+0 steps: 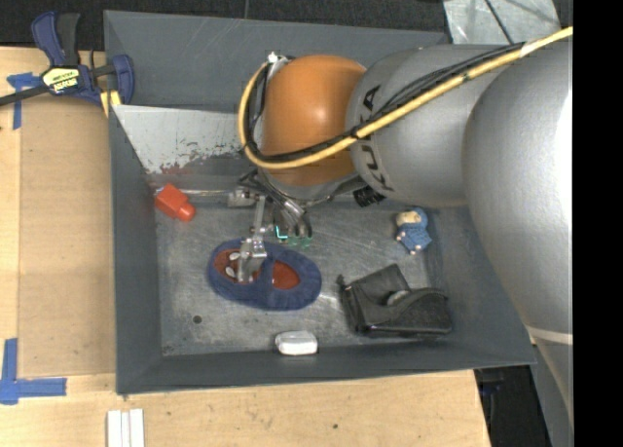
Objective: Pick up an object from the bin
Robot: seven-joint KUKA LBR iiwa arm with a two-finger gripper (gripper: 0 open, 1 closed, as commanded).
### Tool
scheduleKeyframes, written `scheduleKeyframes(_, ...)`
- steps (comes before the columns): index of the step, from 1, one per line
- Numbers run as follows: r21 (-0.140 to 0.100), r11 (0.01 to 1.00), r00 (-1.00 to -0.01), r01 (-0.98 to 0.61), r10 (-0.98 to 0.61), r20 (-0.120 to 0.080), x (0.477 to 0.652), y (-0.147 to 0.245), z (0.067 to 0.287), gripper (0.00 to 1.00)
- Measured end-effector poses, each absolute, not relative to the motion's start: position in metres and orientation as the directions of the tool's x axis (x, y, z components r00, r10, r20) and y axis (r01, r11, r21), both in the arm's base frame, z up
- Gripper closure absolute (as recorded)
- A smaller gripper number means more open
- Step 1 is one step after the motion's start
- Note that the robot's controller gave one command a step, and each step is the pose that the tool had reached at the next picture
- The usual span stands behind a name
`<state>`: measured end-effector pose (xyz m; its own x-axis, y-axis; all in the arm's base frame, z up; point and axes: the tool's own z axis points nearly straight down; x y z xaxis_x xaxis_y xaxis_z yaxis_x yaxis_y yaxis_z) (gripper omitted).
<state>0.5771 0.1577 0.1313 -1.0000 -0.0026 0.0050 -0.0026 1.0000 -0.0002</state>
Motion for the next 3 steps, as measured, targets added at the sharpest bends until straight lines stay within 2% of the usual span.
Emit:
scheduleKeyframes(1, 0.013, 0.985, -0.985, 0.171, 0.171, 0.007, 0.599, 0.113, 0.078, 0.0)
scheduleKeyframes(2, 0.013, 0.986, -0.986, 0.169, 0.169, -0.001, 0.602, 0.113, 0.082, 1.0)
scheduleKeyframes(3, 0.004, 0.981, -0.981, 0.192, 0.192, -0.011, 0.61, 0.107, 0.249, 1.0)
